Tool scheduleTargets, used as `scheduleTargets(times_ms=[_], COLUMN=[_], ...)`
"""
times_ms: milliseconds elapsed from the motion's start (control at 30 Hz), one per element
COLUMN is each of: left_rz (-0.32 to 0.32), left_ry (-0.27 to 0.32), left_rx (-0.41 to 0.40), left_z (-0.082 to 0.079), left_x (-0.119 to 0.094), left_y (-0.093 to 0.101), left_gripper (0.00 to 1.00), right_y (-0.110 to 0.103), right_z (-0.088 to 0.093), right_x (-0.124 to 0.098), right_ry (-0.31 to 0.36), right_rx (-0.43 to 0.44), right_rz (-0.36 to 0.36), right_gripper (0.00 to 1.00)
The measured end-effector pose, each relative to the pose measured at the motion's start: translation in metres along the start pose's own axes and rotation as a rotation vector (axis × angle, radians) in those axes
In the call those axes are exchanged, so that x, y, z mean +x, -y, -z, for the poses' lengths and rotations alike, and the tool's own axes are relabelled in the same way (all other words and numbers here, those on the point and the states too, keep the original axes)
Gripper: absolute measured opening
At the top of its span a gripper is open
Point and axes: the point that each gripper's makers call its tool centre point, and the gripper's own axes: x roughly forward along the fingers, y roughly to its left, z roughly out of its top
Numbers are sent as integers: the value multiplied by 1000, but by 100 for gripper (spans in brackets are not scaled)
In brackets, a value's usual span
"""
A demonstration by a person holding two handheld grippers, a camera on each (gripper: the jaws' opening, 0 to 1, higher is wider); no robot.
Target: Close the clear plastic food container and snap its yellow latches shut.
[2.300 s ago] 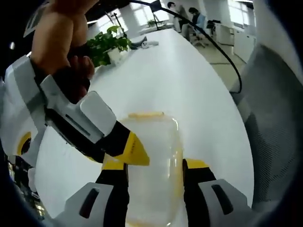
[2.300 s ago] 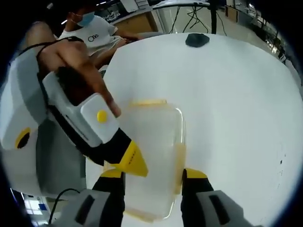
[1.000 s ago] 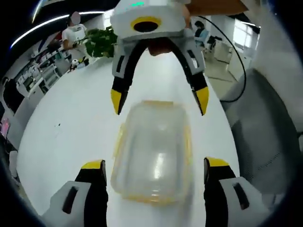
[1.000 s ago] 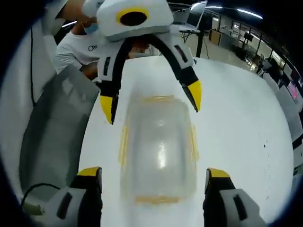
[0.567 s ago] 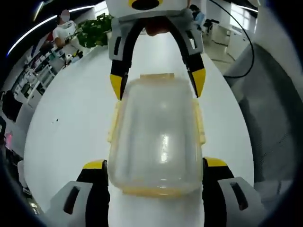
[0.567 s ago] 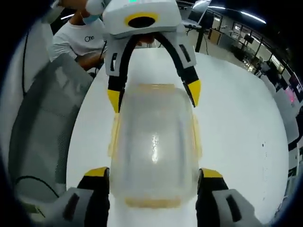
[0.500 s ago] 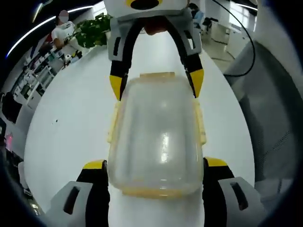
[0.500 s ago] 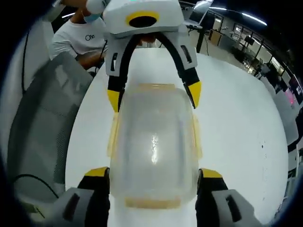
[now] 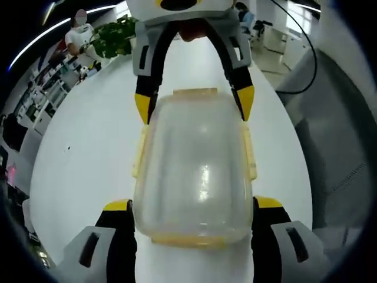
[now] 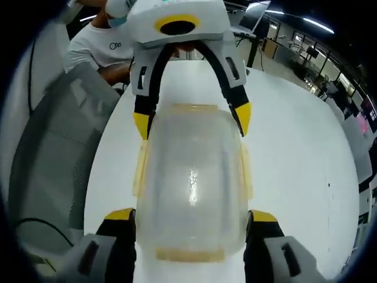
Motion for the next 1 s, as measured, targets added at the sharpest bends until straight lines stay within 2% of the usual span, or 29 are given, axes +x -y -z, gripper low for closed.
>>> scheduleTargets(times_ms=[167,433,667,800,1000], left_rz=[-4,-3,-17,-17,-18], left_ry=[2,1,8,3,-10], left_rx=[-2,3,-1,-1,-3], left_z=[-1,-1,-1,2,6], left_x=[-1,0,3,5,6], left_y=[8,6,-24,-50,-78], left_gripper=[78,79,78,78,78], right_y=[-7,-3,25,48,81], right_z=[0,0,-1,-2,-4], right_x=[2,5,8,8,9], right_ry=[-14,-24,-37,-43,-46], right_rx=[-2,-15,-17,-21,-25], right_rz=[4,-5,3,3,5], right_gripper=[75,77,78,79,79])
